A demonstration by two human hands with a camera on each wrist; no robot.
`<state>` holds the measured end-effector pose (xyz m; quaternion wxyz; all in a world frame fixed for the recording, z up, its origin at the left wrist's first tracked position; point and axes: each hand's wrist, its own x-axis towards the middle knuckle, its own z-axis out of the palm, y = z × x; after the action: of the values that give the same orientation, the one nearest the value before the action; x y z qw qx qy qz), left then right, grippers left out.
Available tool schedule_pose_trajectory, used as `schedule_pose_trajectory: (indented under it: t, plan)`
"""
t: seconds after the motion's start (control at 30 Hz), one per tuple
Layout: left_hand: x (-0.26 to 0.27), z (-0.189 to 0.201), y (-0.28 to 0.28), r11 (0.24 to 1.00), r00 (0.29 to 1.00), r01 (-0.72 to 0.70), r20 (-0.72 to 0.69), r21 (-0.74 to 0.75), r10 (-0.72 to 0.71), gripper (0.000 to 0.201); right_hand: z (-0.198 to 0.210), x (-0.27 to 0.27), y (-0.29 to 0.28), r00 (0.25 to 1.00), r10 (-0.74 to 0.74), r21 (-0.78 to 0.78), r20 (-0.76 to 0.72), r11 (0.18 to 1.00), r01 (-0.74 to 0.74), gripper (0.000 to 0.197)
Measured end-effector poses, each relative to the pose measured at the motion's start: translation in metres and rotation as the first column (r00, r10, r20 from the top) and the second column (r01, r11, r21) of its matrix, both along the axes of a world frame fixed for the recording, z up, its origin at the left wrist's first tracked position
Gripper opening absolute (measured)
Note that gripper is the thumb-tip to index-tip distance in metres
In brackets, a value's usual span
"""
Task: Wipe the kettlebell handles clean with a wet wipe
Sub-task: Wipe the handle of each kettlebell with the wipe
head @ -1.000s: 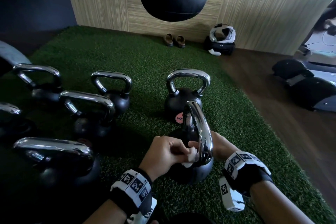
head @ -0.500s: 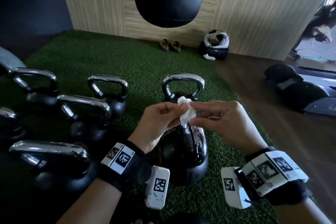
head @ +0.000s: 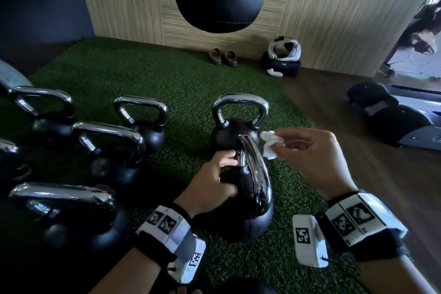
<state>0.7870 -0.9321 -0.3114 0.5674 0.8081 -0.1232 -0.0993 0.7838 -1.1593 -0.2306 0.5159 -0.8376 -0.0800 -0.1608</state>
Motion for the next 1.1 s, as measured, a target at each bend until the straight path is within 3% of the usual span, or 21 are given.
schedule_pose_trajectory:
  t: [0.03,0.1,0.17,0.3,0.43,0.6,0.7,0.8,0.97,1.1]
  plan:
    - [-0.001,-0.011,-0.003,0.978,0.996,0.091,-0.005,0.186,-0.091,0.105,-0.002,0.0,-0.005,1.0,-0.023,0.016,-0.014,1.0,0.024,0.023]
    - [-0.006,-0.036,-0.013,0.834,0.976,0.184,0.007,0.52,-0.219,0.14,-0.007,0.0,-0.013,0.997,-0.062,0.036,-0.045,0.997,0.064,0.022]
    - [-0.009,-0.058,-0.03,0.771,0.971,0.068,0.136,0.634,-0.197,0.161,-0.013,0.0,-0.019,0.993,-0.086,0.051,-0.077,0.995,0.09,0.023]
    - [-0.008,-0.08,-0.057,0.801,0.935,-0.217,0.354,0.558,0.007,0.147,-0.029,0.002,-0.026,0.988,-0.103,0.039,-0.115,0.993,0.108,0.022]
    - [-0.001,-0.094,-0.054,0.817,0.864,-0.292,0.503,0.498,0.003,0.135,-0.052,0.008,-0.026,0.977,-0.102,0.055,-0.187,0.992,0.114,0.021]
    - [0.019,-0.099,-0.04,0.843,0.864,-0.148,0.482,0.518,-0.145,0.138,-0.085,0.022,-0.018,0.951,-0.08,0.239,-0.3,0.959,0.156,0.015]
    - [0.037,-0.089,-0.023,0.861,0.831,0.012,0.474,0.509,-0.292,0.12,-0.094,0.029,-0.007,0.935,-0.054,0.33,-0.35,0.927,0.178,0.012]
    - [0.041,-0.073,-0.013,0.905,0.783,0.116,0.523,0.408,-0.337,0.103,-0.106,0.045,0.0,0.911,-0.045,0.386,-0.41,0.896,0.218,0.01]
    - [0.047,-0.069,-0.015,0.912,0.771,0.184,0.522,0.365,-0.365,0.106,-0.132,0.072,0.013,0.894,-0.095,0.206,-0.438,0.957,0.203,0.012]
    - [0.053,-0.068,-0.015,0.889,0.777,0.166,0.498,0.427,-0.384,0.108,-0.129,0.083,0.013,0.9,-0.132,0.082,-0.415,0.98,0.181,0.007]
